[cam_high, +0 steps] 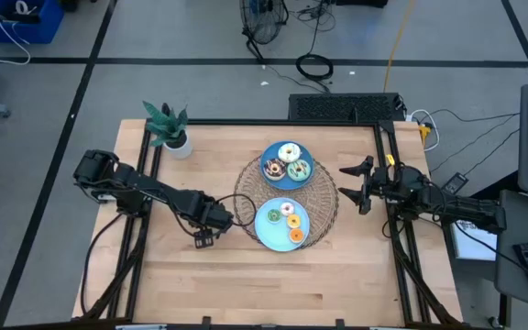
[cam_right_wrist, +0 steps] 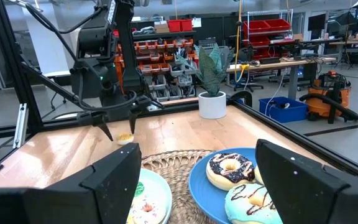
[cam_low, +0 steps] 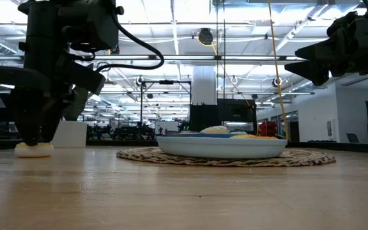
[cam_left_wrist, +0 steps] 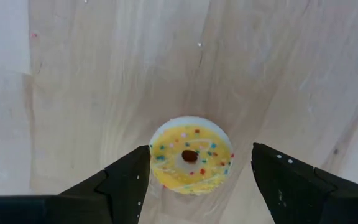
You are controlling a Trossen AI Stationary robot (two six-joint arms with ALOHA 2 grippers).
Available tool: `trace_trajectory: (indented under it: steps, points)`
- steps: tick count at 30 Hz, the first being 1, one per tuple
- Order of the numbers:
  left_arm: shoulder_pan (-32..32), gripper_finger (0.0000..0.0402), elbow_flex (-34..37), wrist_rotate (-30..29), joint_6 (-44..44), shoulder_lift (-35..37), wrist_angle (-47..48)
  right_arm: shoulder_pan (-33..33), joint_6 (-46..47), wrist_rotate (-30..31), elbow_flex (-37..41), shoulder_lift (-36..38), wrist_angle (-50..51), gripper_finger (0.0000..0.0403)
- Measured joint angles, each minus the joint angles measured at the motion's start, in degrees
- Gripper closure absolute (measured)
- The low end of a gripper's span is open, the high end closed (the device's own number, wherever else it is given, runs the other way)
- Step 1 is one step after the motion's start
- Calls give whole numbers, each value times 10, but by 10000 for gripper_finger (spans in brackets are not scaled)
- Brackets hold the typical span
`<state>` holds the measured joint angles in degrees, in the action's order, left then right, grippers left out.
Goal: Pick & Place donuts
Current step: Put the small yellow donut on the light blue plate
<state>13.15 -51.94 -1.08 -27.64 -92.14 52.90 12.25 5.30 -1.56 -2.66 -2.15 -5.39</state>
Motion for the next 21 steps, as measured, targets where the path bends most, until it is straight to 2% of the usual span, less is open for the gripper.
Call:
trace_trajectory:
  steps: [4, 8, 21]
  points:
    - [0, 114, 0, -22, -12, 0, 0, 0, 0, 0, 0, 0, 0, 99]
    - [0, 106, 1, -15, -14, 0, -1, 0, 0, 0, 0, 0, 0, 99]
    - [0, 120, 34, -9, -37, 0, -14, 0, 0, 0, 0, 0, 0, 99]
